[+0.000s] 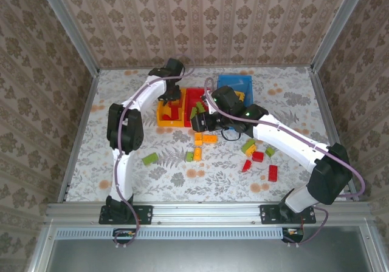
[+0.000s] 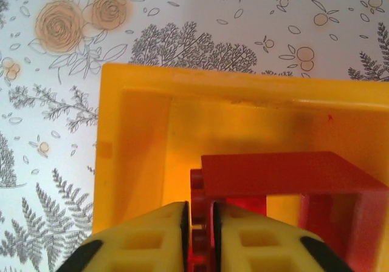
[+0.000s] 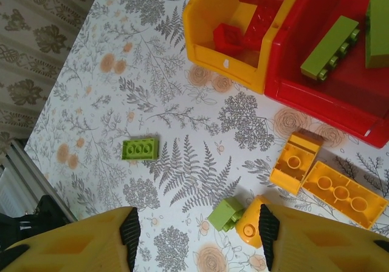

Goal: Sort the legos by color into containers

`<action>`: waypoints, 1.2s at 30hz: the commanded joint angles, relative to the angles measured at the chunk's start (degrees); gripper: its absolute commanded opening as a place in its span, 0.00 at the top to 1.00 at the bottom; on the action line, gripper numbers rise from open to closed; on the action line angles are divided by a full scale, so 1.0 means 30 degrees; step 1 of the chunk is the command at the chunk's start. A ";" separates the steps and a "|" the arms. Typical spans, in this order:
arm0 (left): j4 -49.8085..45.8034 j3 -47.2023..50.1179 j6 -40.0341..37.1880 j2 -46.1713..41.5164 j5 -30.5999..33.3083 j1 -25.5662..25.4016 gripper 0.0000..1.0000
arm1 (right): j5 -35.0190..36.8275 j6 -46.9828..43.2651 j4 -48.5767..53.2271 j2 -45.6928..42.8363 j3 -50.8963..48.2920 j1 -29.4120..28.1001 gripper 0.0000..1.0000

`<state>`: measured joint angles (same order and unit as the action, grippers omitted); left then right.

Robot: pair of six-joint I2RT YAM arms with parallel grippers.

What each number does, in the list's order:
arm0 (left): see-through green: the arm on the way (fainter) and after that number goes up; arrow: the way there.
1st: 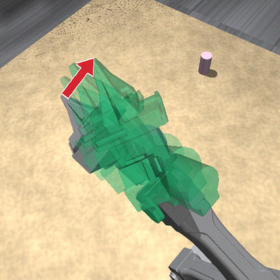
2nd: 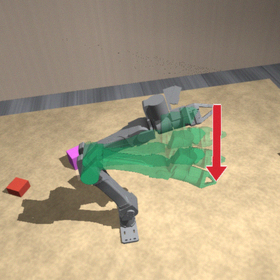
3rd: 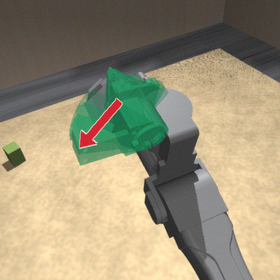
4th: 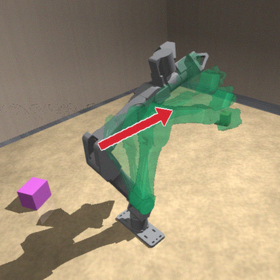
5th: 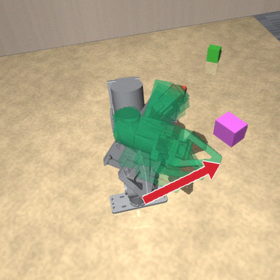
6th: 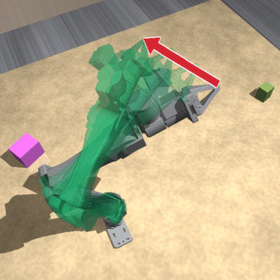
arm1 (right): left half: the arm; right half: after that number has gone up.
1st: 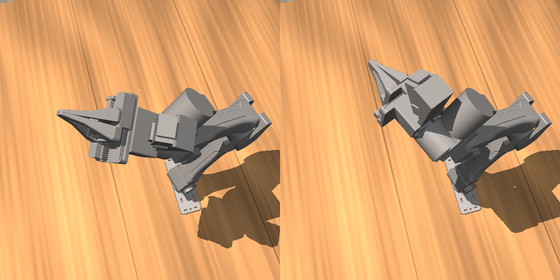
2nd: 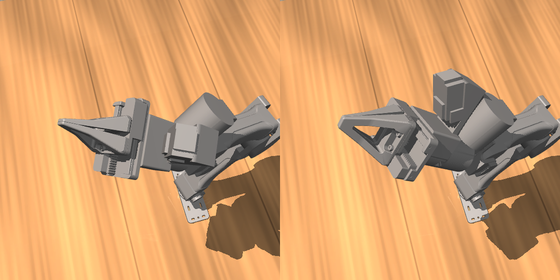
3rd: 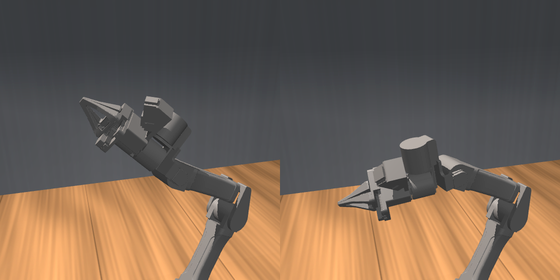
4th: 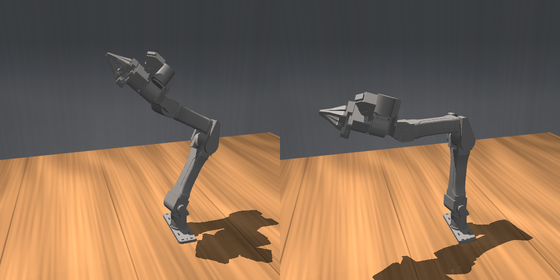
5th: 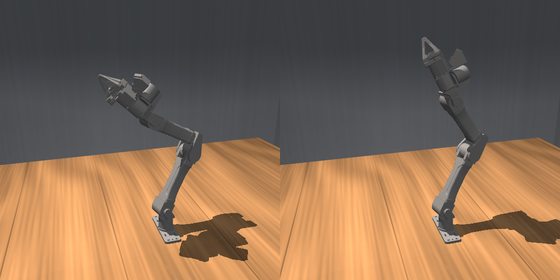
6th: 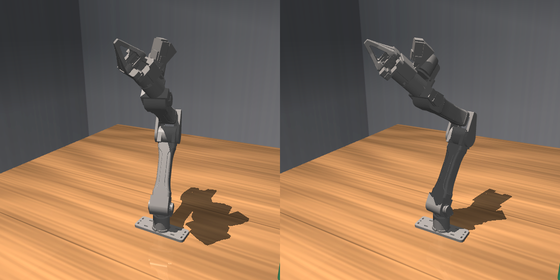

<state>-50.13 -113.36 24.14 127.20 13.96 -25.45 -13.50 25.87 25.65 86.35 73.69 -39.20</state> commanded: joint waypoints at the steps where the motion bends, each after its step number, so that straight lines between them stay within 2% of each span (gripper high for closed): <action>1: -0.0922 -0.0275 0.0349 -0.0158 -0.0313 -0.0103 0.68 | 0.0494 0.0117 0.0074 -0.0958 -0.0398 0.0144 0.41; 9: -0.0748 0.2277 0.1277 -0.3531 -0.0410 -0.0913 0.52 | 0.1606 -0.0221 0.0629 -0.2092 -0.2524 0.0908 0.38; 15: 0.0112 0.6375 0.2691 -0.7942 -0.1007 -0.1125 0.43 | 0.2919 -0.2176 0.1297 -0.2599 -0.4592 0.0880 0.33; 19: 0.1713 1.0305 0.2773 -1.1611 -0.2312 -0.1536 0.40 | 0.4285 -0.2952 0.2527 -0.0679 -0.4522 0.0880 0.26; 22: 0.3449 1.3385 0.2061 -1.4422 -0.3549 -0.2219 0.38 | 0.4118 -0.2898 0.2437 0.0747 -0.4094 0.0623 0.24; 27: 0.5679 1.7839 0.1061 -1.8453 -0.5582 -0.3189 0.39 | 0.5721 -0.4199 0.2315 0.2761 -0.3483 -0.0253 0.18; 31: 0.5895 1.9948 0.1094 -2.0553 -0.6156 -0.3381 0.40 | 0.7228 -0.6213 0.2192 0.4166 -0.2825 -0.0322 0.15; 36: 0.6027 2.1097 0.1236 -2.2259 -0.6262 -0.3440 0.41 | 0.7526 -0.9167 0.1805 0.5537 -0.1737 -0.0333 0.14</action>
<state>-34.39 -51.13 28.69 63.07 -3.14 -35.59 5.87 5.74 31.29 101.14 65.80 -40.29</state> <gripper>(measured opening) 0.589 0.859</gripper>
